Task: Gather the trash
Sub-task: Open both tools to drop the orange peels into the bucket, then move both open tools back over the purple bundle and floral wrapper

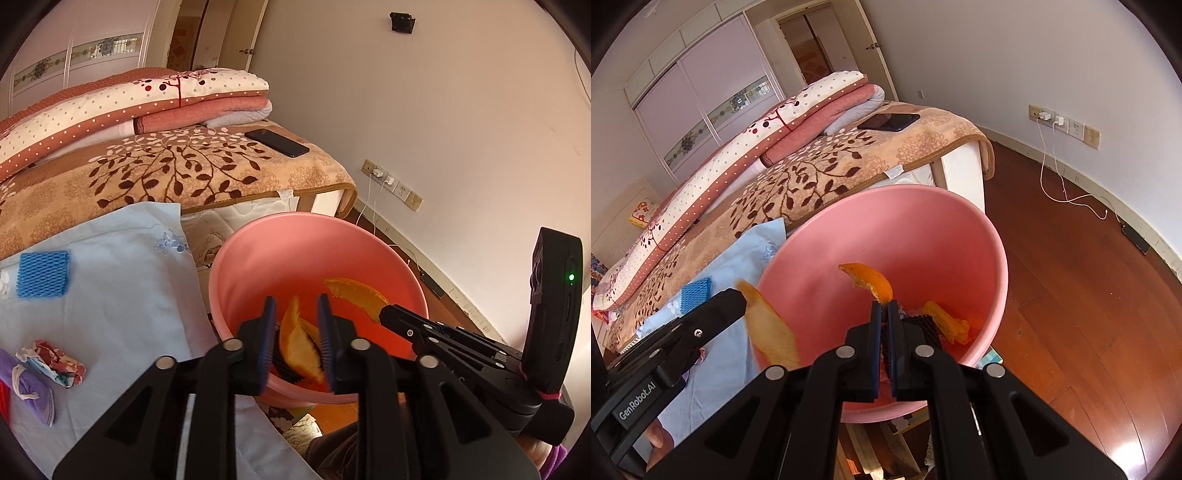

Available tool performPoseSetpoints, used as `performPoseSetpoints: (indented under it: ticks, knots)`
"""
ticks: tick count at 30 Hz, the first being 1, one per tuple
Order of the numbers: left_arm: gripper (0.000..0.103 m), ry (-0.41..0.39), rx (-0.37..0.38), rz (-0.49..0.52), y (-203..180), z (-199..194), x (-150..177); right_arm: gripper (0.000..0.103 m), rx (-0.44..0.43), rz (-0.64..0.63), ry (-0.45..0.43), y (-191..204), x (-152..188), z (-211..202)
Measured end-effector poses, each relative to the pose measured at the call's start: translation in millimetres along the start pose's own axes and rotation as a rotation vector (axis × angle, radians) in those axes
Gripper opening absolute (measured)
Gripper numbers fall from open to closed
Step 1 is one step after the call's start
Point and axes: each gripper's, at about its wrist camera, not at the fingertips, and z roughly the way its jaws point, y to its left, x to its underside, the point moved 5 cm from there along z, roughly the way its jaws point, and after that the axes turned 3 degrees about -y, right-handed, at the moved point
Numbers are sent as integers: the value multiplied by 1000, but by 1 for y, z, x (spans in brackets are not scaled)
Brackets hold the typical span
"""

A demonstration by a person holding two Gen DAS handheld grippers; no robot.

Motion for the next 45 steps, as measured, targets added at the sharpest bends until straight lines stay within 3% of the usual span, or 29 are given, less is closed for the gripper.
performPoseSetpoints:
  ticks: [10, 13, 14, 15, 26, 45]
  knots:
    - [39, -2, -3, -1, -2, -5, 1, 4, 6, 8, 0, -1, 0, -1]
    - [39, -7, -9, 1, -2, -9, 1, 20, 10, 3, 1, 1, 1, -2]
    - [39, -9, -12, 0, -2, -10, 1, 31, 8, 0, -3, 3, 1, -3]
    - [39, -11, -14, -2, -1, -11, 1, 33, 6, -4, -6, 4, 1, -5]
    - [39, -72, -77, 2, 17, -45, 0, 33, -38, -64, -26, 36, 3, -18]
    - [39, -87, -307, -113, 111, -107, 28, 35, -159, -233, -5, 124, 35, -24]
